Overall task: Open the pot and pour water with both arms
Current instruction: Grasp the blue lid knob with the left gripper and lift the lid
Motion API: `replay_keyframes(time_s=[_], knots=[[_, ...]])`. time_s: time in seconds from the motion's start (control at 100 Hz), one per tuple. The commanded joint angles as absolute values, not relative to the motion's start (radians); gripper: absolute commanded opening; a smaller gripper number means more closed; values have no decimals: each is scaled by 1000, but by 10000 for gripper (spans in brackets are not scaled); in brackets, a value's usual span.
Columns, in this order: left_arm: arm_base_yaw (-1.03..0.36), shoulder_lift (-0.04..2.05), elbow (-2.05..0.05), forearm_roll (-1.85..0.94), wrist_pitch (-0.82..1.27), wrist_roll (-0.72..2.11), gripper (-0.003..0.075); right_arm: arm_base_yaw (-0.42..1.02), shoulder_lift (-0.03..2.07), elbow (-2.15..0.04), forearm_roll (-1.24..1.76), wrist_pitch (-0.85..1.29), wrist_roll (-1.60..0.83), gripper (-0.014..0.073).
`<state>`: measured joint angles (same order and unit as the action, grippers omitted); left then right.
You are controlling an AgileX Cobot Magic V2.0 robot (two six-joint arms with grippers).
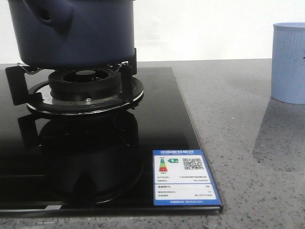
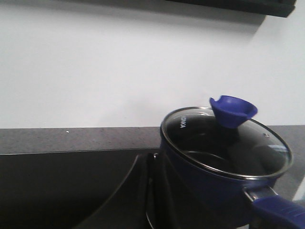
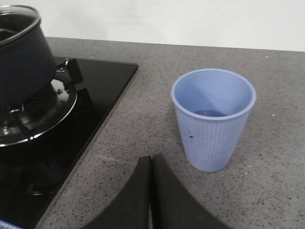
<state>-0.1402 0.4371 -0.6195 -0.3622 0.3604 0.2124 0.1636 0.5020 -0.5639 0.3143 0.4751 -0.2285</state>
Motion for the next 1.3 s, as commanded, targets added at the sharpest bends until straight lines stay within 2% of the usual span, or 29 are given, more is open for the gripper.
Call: replay_keyframes(time_s=[0.0, 0.11, 0.18, 0.25, 0.31, 0.38, 0.44, 0.49, 0.55, 0.62, 0.81, 0.99, 1.29], knots=[[-197, 482, -666, -413, 295, 254, -15, 176, 519, -603, 314, 404, -248, -61], [-272, 527, -684, -433, 270, 286, -8, 182, 519, -603, 314, 388, -249, -61], [-322, 555, -693, -433, 236, 289, 31, 182, 519, -603, 314, 383, -251, -59], [-369, 586, -698, -433, 194, 289, 112, 182, 519, -603, 314, 385, -253, -48], [-408, 612, -698, -433, 155, 289, 216, 182, 519, -603, 314, 387, -253, -8], [-443, 647, -698, -433, 115, 289, 345, 182, 519, -603, 314, 390, -254, 87], [-466, 679, -698, -433, 83, 289, 424, 182, 519, -603, 317, 392, -254, 227], [-481, 704, -698, -433, 56, 289, 449, 182, 519, -603, 322, 392, -254, 365], [-488, 737, -698, -433, 25, 289, 444, 182, 519, -603, 328, 392, -254, 524], [-488, 776, -698, -433, -17, 289, 443, 182, 519, -603, 328, 399, -254, 615], [-488, 884, -726, -435, -79, 289, 452, 182, 519, -603, 328, 417, -254, 618], [-512, 982, -796, -435, -96, 289, 524, 182, 519, -603, 328, 417, -254, 618], [-523, 1147, -889, -432, -121, 289, 524, 182, 519, -603, 328, 417, -254, 618]])
